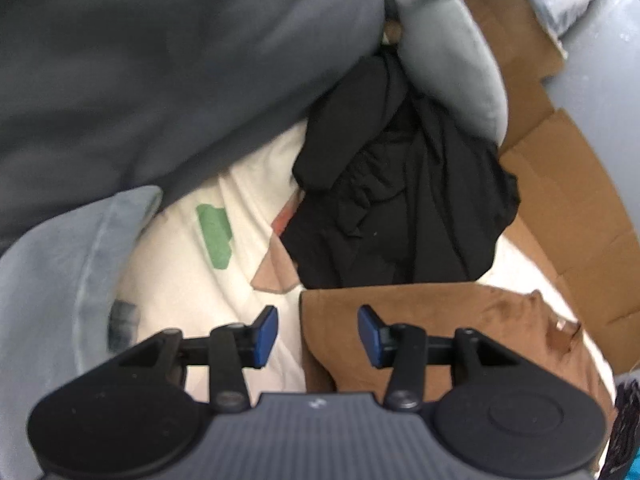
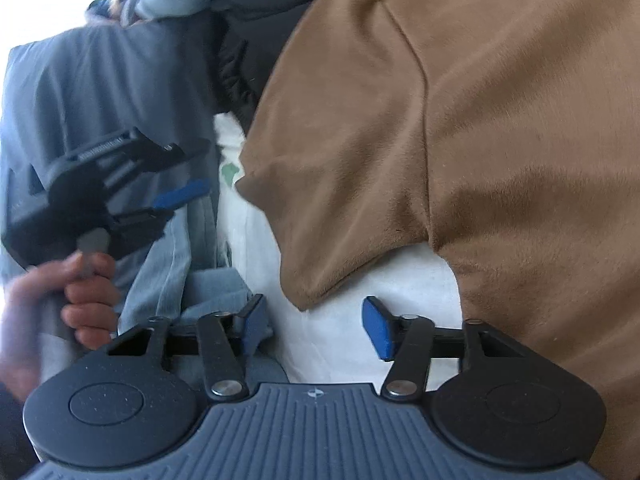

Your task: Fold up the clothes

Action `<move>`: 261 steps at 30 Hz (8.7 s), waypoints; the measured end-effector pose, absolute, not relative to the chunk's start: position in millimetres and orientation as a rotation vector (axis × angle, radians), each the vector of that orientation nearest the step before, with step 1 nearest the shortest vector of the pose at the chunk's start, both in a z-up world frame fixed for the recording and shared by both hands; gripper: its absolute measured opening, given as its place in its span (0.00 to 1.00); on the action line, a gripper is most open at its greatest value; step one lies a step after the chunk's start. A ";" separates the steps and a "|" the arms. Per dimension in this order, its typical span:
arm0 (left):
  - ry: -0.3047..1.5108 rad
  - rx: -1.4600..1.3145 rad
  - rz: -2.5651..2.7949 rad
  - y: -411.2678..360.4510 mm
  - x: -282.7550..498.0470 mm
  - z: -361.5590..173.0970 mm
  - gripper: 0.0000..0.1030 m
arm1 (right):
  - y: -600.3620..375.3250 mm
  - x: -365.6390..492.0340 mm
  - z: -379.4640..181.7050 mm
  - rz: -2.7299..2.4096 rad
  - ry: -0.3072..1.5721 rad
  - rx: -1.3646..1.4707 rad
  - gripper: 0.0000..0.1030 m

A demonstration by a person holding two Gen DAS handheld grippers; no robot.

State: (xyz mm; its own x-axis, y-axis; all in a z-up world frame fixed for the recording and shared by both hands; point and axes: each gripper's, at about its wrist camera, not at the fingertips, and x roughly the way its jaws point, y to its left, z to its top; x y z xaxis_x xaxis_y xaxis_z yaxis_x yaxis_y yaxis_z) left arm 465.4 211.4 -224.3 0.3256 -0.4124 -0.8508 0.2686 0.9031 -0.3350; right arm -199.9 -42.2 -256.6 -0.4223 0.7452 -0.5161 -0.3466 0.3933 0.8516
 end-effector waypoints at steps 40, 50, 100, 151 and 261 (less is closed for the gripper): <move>1.057 -0.092 -0.507 206.9 502.6 -272.6 0.02 | -20.6 -235.5 -294.1 1.128 1.790 0.628 0.01; 1.023 -0.106 -0.414 219.4 504.2 -251.5 0.01 | -17.6 -237.7 -259.7 1.347 1.730 0.503 0.05; 1.029 0.046 -0.674 17.0 435.5 -277.6 0.04 | 63.5 79.6 -239.1 1.296 0.924 -0.294 0.26; 1.058 -0.045 -0.614 89.2 364.6 -170.9 0.63 | -61.2 132.5 -110.8 1.422 0.955 -0.360 0.62; 1.375 0.217 -0.482 256.2 75.8 -228.6 0.62 | -476.9 14.5 -230.8 1.258 1.510 -0.035 0.78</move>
